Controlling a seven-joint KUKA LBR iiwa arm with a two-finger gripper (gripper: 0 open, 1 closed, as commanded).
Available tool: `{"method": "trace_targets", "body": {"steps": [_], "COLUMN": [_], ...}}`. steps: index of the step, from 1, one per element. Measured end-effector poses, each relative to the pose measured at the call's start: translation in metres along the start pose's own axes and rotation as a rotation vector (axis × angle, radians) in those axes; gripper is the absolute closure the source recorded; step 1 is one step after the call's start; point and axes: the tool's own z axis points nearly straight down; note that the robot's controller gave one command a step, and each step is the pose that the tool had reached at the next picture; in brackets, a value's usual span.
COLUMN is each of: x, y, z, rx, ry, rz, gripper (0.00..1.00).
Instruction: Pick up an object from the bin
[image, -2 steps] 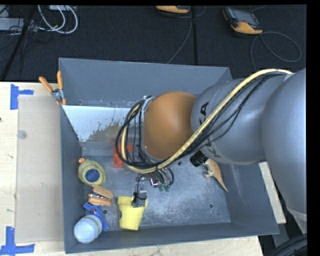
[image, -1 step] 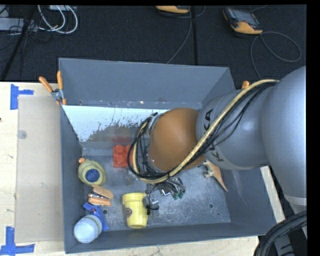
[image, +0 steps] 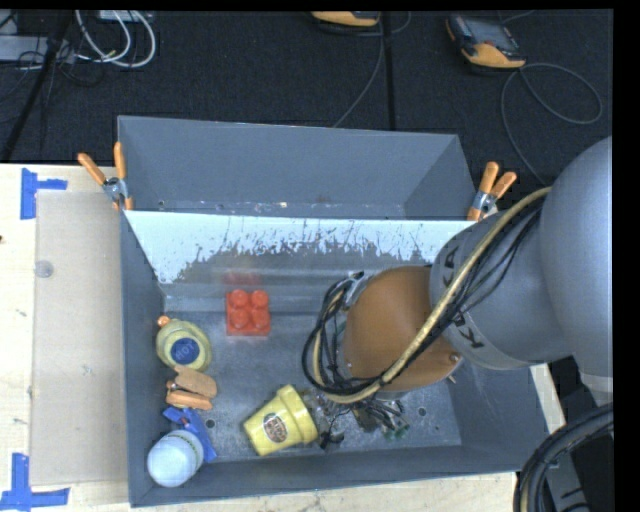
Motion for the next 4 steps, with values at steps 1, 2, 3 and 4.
{"method": "trace_targets", "body": {"steps": [1, 2, 3, 4], "x": [-0.003, -0.004, -0.023, -0.046], "y": [-0.001, -0.001, 0.032, 0.072], "z": [-0.002, -0.002, 0.000, 0.003], "rx": [0.001, 0.001, 0.003, 0.000], "ry": [-0.014, -0.014, -0.012, -0.016], "rz": [0.003, 0.003, -0.060, -0.131], "gripper": [0.00, 0.00, 0.00, 0.00]}}
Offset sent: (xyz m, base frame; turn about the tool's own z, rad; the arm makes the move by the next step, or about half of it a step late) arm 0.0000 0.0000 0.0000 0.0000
